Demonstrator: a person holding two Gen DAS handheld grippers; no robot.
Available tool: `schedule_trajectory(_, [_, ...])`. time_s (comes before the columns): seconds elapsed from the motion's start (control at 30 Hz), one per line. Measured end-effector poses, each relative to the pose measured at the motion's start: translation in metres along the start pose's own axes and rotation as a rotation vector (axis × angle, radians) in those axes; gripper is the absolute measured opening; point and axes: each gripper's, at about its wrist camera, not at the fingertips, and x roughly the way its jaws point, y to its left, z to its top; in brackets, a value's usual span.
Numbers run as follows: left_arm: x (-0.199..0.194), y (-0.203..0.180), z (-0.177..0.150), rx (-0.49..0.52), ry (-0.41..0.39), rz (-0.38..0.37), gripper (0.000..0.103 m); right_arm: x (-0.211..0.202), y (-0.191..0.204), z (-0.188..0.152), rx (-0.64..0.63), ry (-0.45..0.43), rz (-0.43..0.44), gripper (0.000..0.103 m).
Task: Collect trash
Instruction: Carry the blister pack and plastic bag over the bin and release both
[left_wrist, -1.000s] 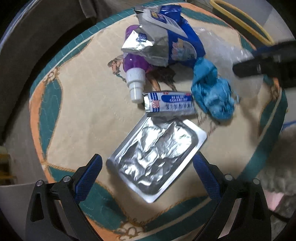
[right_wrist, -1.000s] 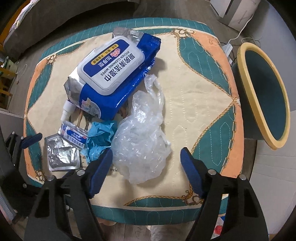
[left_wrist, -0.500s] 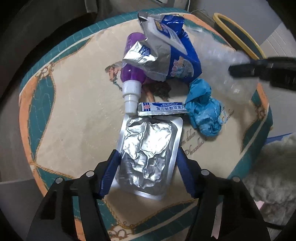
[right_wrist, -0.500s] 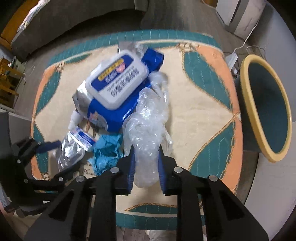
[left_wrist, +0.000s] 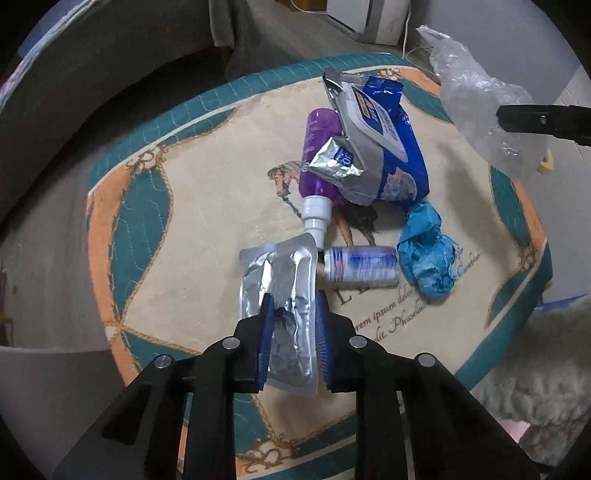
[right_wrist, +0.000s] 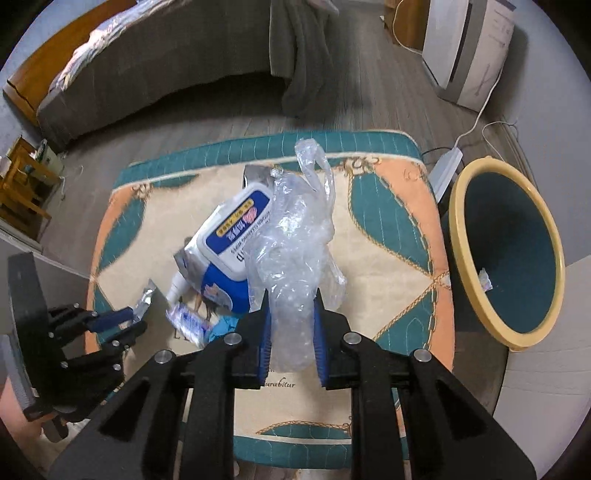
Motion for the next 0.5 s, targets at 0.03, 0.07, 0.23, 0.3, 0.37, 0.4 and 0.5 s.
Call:
schedule_trajectory(0.03, [-0.003, -0.003, 0.004, 0.001, -0.007, 0.012, 0.019, 0.0, -0.001, 0.001, 0.006, 0.001, 0.003, 0.018])
schedule_trajectory(0.07, [-0.005, -0.001, 0.004, -0.004, -0.016, 0.019, 0.018, 0.0, -0.001, 0.001, 0.006, 0.001, 0.003, 0.018])
schedule_trajectory(0.23, [-0.015, 0.025, 0.007, -0.134, -0.039, 0.006, 0.011, -0.002, 0.002, 0.002, -0.015, -0.003, -0.007, 0.018])
schedule_trajectory(0.3, [-0.012, 0.031, 0.007, -0.147, -0.026, 0.021, 0.011, 0.0, 0.004, 0.002, -0.015, -0.001, -0.001, 0.018])
schedule_trajectory(0.37, [-0.003, 0.037, 0.01, -0.165, -0.009, 0.025, 0.011, 0.0, 0.005, 0.002, -0.02, 0.0, 0.004, 0.018])
schedule_trajectory(0.4, [-0.001, 0.037, 0.009, -0.169, 0.0, 0.02, 0.011, 0.0, 0.006, 0.003, -0.024, 0.0, 0.004, 0.018])
schedule_trajectory(0.5, [0.001, 0.034, 0.008, -0.149, 0.007, 0.043, 0.012, -0.001, 0.006, 0.003, -0.03, 0.0, 0.01, 0.018])
